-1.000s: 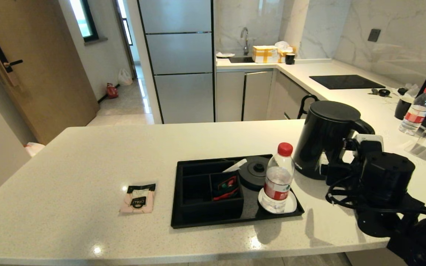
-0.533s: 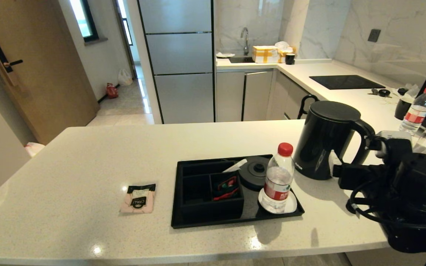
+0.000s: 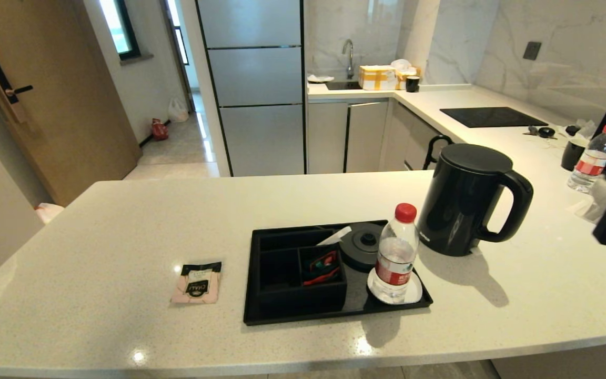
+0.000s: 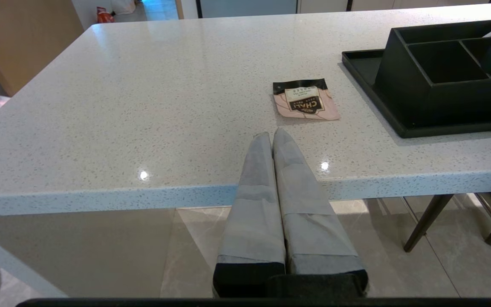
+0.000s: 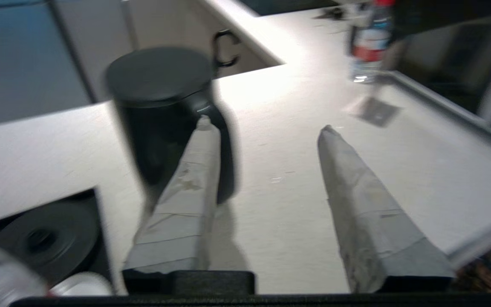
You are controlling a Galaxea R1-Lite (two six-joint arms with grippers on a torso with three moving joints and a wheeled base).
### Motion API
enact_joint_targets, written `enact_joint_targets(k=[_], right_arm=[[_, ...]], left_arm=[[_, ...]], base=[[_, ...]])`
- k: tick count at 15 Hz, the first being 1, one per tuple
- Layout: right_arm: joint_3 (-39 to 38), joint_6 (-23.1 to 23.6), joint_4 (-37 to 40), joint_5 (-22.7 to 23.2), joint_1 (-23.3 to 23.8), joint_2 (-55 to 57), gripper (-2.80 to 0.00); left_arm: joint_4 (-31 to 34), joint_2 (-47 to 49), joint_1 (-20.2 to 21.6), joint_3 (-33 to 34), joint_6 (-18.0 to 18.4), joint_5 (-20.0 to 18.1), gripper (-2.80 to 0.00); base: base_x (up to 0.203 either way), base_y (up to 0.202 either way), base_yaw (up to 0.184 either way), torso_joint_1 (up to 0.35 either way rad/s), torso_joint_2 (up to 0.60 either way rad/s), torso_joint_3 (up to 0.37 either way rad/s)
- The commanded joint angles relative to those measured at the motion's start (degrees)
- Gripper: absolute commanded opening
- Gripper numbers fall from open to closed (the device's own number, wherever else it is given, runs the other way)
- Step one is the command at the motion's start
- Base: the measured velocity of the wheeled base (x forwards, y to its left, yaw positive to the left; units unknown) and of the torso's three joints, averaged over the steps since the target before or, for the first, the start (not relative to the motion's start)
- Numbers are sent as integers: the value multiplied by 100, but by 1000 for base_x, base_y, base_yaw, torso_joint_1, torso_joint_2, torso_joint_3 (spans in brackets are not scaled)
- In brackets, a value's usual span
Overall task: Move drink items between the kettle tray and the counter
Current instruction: Return the tea bag to its original position
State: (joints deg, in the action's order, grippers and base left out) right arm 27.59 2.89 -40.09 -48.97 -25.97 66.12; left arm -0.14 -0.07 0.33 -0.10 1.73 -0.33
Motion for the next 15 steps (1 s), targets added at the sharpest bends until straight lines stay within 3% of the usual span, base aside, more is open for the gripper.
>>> enact_joint_targets(k=[1, 5, 8, 11, 14, 15], right_arm=[[374, 25, 976, -128, 293, -1040, -280], [-225, 296, 1586, -519, 1022, -2641, -280], [-592, 484, 2519, -557, 1675, -4119, -280], [-783, 555, 3610, -387, 2286, -5203, -280], [-941, 559, 4656, -273, 2517, -6369, -280], [-1033, 402, 4915, -37, 2549, -6595, -280]], left_arm=[[-3, 7, 2, 1, 3, -2, -280], [-3, 7, 2, 1, 3, -2, -280], [-3, 7, 2, 1, 3, -2, -280], [-3, 7, 2, 1, 3, -2, -280], [-3, 7, 2, 1, 3, -2, -280], [-3, 7, 2, 1, 3, -2, -280]], base=[[0, 0, 0, 0, 0, 0], [0, 0, 0, 0, 0, 0], [0, 0, 0, 0, 0, 0], [0, 0, 0, 0, 0, 0], [0, 0, 0, 0, 0, 0], [0, 0, 0, 0, 0, 0]])
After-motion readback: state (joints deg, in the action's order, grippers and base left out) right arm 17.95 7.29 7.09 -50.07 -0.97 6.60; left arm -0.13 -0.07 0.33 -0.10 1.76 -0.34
